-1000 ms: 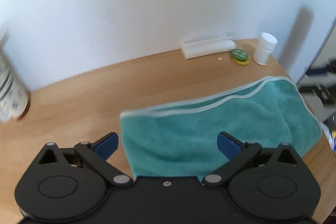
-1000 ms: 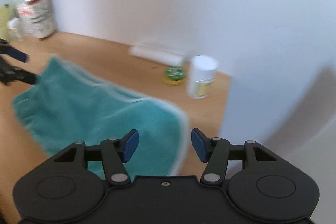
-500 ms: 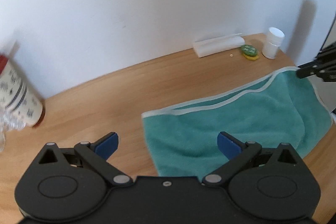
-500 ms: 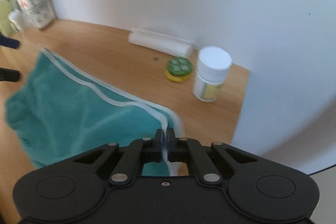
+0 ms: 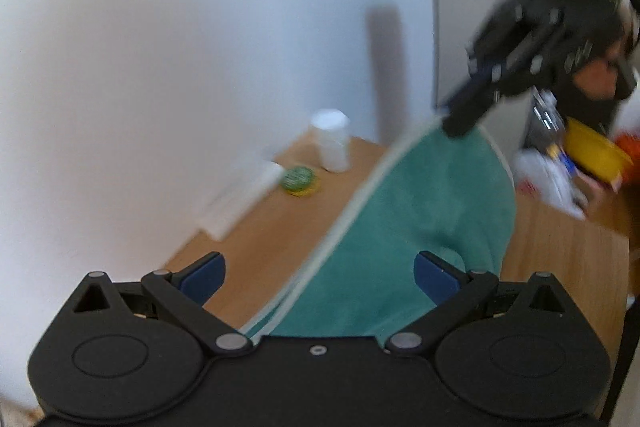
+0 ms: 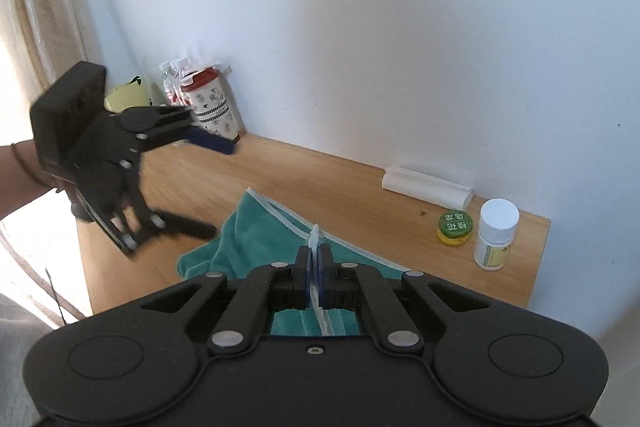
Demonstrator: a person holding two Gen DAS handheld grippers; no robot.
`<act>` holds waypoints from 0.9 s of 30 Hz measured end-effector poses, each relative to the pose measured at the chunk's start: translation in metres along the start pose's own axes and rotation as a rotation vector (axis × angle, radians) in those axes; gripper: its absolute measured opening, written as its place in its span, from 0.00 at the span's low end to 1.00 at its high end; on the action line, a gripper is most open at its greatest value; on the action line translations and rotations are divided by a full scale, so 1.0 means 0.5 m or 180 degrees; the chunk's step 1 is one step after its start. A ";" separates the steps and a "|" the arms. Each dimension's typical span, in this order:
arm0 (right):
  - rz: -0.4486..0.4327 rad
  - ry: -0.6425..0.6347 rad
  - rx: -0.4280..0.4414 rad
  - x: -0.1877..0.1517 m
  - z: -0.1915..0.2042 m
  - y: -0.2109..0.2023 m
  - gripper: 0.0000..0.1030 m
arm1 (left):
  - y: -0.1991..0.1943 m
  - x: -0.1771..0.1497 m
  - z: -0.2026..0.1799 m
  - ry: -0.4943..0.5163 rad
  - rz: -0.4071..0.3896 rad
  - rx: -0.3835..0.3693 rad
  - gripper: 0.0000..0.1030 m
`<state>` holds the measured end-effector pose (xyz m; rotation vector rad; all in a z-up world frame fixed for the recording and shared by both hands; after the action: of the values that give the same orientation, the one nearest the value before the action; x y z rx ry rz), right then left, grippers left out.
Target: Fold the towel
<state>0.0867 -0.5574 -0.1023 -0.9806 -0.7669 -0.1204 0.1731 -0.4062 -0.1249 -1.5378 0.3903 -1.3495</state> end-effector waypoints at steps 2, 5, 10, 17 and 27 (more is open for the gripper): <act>-0.0034 0.0011 0.0017 0.005 -0.002 -0.007 0.03 | 0.029 0.008 0.000 0.0032 0.0061 -0.0006 0.99; -0.0121 0.0013 0.0046 0.015 -0.006 -0.020 0.03 | 0.071 0.023 0.006 -0.0047 0.0132 -0.0167 0.98; -0.0154 0.0072 0.0046 0.006 -0.007 -0.033 0.03 | 0.093 0.045 0.004 0.0008 0.0002 -0.0313 0.94; -0.0166 0.0148 0.0021 -0.011 -0.010 -0.043 0.03 | 0.124 0.041 -0.006 0.0091 0.0190 -0.0705 0.35; -0.0149 0.0235 -0.0519 -0.009 -0.040 -0.039 0.03 | 0.126 0.049 0.015 0.0099 0.0253 -0.0371 0.13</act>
<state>0.0858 -0.5856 -0.0978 -1.1069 -0.7207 -0.2618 0.2103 -0.4493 -0.1625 -1.5811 0.5524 -1.3095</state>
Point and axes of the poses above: each gripper's, at about its wrist camera, not at the fingertips, and y roughly the way its jaws point, z to its left, x to its top, the point moved 4 cm from there along y, roughly the way its jaws point, and after that the axes turned 6 degrees about z, right-handed, at the moved point
